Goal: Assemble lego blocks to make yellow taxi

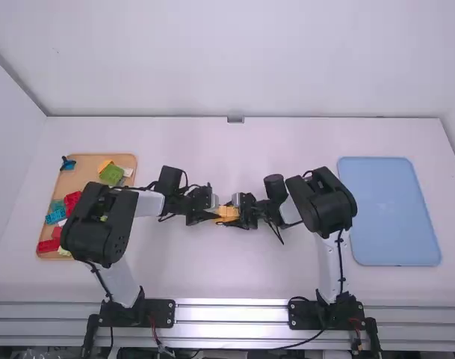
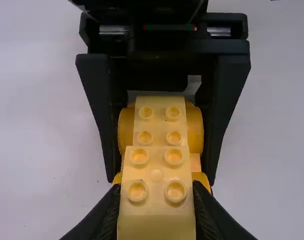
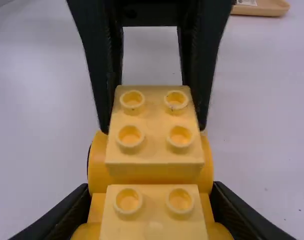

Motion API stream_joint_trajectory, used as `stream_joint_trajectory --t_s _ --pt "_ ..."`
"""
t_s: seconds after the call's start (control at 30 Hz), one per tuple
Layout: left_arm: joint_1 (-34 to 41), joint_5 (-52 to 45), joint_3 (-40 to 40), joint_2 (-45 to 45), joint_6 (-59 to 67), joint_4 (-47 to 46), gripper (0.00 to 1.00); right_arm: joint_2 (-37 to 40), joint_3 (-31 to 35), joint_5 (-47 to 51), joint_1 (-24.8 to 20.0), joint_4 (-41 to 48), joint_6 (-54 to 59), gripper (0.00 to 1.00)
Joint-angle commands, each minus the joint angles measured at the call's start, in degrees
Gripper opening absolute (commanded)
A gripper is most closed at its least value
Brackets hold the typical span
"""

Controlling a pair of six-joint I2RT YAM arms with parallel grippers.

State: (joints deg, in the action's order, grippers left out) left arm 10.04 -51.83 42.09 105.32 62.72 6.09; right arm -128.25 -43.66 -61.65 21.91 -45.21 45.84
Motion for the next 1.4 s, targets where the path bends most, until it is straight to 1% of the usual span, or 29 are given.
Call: stream_joint_trajectory --t_s 0.0,0.27,0.47,0.67,0.77,0.8,0.83,0.87,0.9,0.93,0.97,1.1,1.2,1.27,1.37 --pt "0.04 -1.05 -1.46 -0.52 -0.39 -0.15 0.07 -1.11 -0.70 0.15 -0.11 0.48 0.63 0.47" --pt "0.04 -1.16 -2.62 -0.52 -0.61 2.23 0.09 -1.11 -0.66 -0.04 -0.11 0.50 0.66 0.47" --pt "0.04 1.84 -3.69 -0.52 -6.58 7.08 0.11 -1.11 -0.63 -0.04 -0.11 0.57 0.66 0.47" --pt "0.13 1.55 -4.11 -0.52 -6.36 7.13 0.15 -1.11 -0.63 -0.02 -0.09 0.61 0.68 0.47" --pt "0.00 1.55 -4.11 -0.52 -6.36 6.84 0.22 -1.11 -0.66 -0.02 -0.11 0.61 0.68 0.47" --pt "-0.02 1.53 -4.11 -0.52 -6.36 6.84 0.26 -1.11 -0.63 -0.02 -0.11 0.59 0.68 0.48" --pt "0.07 1.44 -4.11 -0.52 -6.36 6.84 0.31 -1.11 -0.63 -0.04 -0.11 0.61 0.66 0.48" --pt "0.28 1.31 -4.11 -0.52 -6.36 6.88 0.40 -1.11 -0.63 -0.04 -0.11 0.61 0.66 0.48" --pt "0.48 1.42 -4.11 -0.52 -6.34 6.86 0.58 -1.11 -0.63 -0.02 -0.11 0.61 0.68 0.48" --pt "0.48 1.79 -4.11 -0.52 -6.34 6.95 0.65 -1.11 -0.63 -0.04 -0.09 0.61 0.66 0.48" --pt "0.48 2.23 -4.11 -0.52 -6.34 7.13 0.69 -1.11 -0.63 -0.04 -0.09 0.63 0.63 0.48" --pt "-0.35 3.43 -4.11 -0.57 -6.38 8.44 0.67 -1.11 -0.63 -0.02 -0.11 0.68 0.61 0.48" --pt "-1.92 2.10 -4.11 -1.46 -7.19 9.29 0.59 -1.11 -0.63 -0.02 -0.11 0.68 0.61 0.48" --pt "-3.34 0.81 -4.11 -2.54 -8.22 9.16 0.58 -1.11 -0.63 -0.02 -0.09 0.68 0.66 0.48" --pt "-6.58 -3.72 -4.11 -4.66 -7.69 7.87 0.59 -1.11 -0.63 -0.02 -0.11 0.66 0.66 0.48"
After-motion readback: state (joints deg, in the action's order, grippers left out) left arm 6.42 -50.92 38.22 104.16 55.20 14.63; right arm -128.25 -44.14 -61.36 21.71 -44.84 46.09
